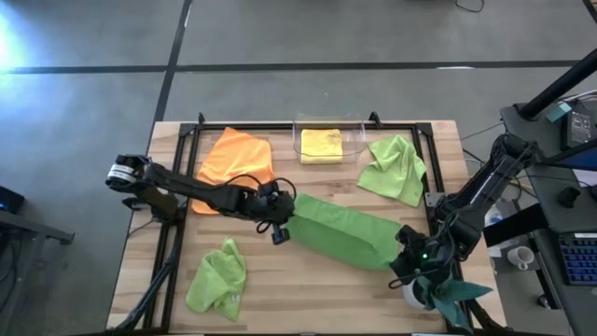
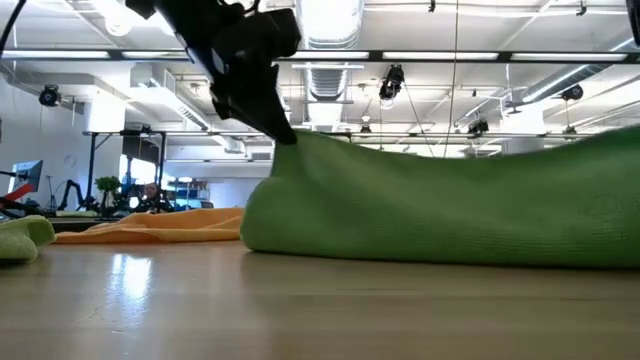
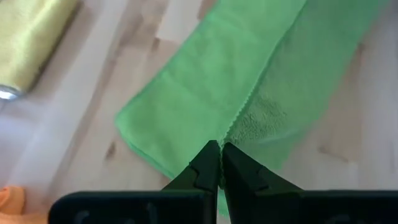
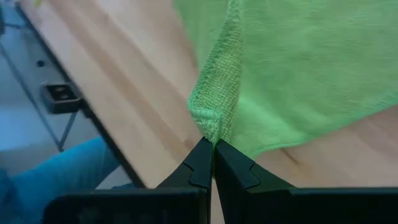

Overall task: Fold microfiber towels
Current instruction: Fold the green microfiber cloth

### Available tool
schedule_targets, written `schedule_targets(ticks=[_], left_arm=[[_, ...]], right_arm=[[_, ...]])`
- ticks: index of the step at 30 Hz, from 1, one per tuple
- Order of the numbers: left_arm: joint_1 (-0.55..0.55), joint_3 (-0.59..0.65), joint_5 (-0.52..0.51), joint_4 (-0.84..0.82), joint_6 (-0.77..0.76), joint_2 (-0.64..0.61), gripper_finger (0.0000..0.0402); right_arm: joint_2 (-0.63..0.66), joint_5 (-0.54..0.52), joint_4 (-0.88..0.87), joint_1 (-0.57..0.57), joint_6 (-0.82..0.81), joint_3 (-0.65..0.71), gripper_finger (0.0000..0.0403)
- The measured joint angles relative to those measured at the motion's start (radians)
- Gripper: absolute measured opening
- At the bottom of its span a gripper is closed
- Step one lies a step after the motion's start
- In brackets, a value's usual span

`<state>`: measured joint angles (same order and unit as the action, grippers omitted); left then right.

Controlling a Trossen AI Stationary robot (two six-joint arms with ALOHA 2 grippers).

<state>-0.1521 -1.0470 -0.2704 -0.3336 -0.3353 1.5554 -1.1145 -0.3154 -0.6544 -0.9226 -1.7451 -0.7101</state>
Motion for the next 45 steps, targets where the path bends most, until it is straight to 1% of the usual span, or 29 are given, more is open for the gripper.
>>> schedule_targets(ticks=[5,10,14,16,18,21,23,29,37,45], left_arm=[[0.020,0.000,-0.008,0.028,0.000,0.020,0.0000],[0.028,0.001,-0.022,0.028,0.001,0.025,0.0000],[0.047,-0.002,-0.075,0.032,0.002,0.025,0.0000],[0.058,-0.002,-0.078,0.047,0.007,0.025,0.0000],[0.069,-0.002,-0.078,0.048,0.009,0.028,0.0000],[0.081,0.001,-0.077,0.067,0.002,0.046,0.0000],[0.081,0.000,-0.077,0.073,0.001,0.063,0.0000],[0.087,0.000,-0.076,0.119,0.001,0.118,0.0000],[0.115,0.000,-0.079,0.120,0.000,0.183,0.0000],[0.126,0.000,-0.079,0.119,0.000,0.211,0.0000]], right_arm=[[0.001,-0.011,-0.080,0.000,-0.035,-0.029,0.0008],[0.006,-0.061,-0.129,0.007,0.010,-0.092,0.0008],[0.002,-0.063,-0.290,0.029,-0.007,-0.140,0.0008],[0.002,-0.060,-0.369,0.047,-0.026,-0.155,0.0008],[0.003,-0.036,-0.414,0.068,-0.039,-0.155,0.0008],[0.001,0.048,-0.411,0.100,-0.043,-0.127,0.0008],[-0.002,0.083,-0.407,0.111,-0.052,-0.104,0.0008],[0.000,0.079,-0.416,0.149,-0.098,-0.041,0.0008],[-0.001,0.079,-0.411,0.197,-0.139,0.047,0.0008],[-0.001,0.077,-0.354,0.203,-0.114,0.080,0.0009]])
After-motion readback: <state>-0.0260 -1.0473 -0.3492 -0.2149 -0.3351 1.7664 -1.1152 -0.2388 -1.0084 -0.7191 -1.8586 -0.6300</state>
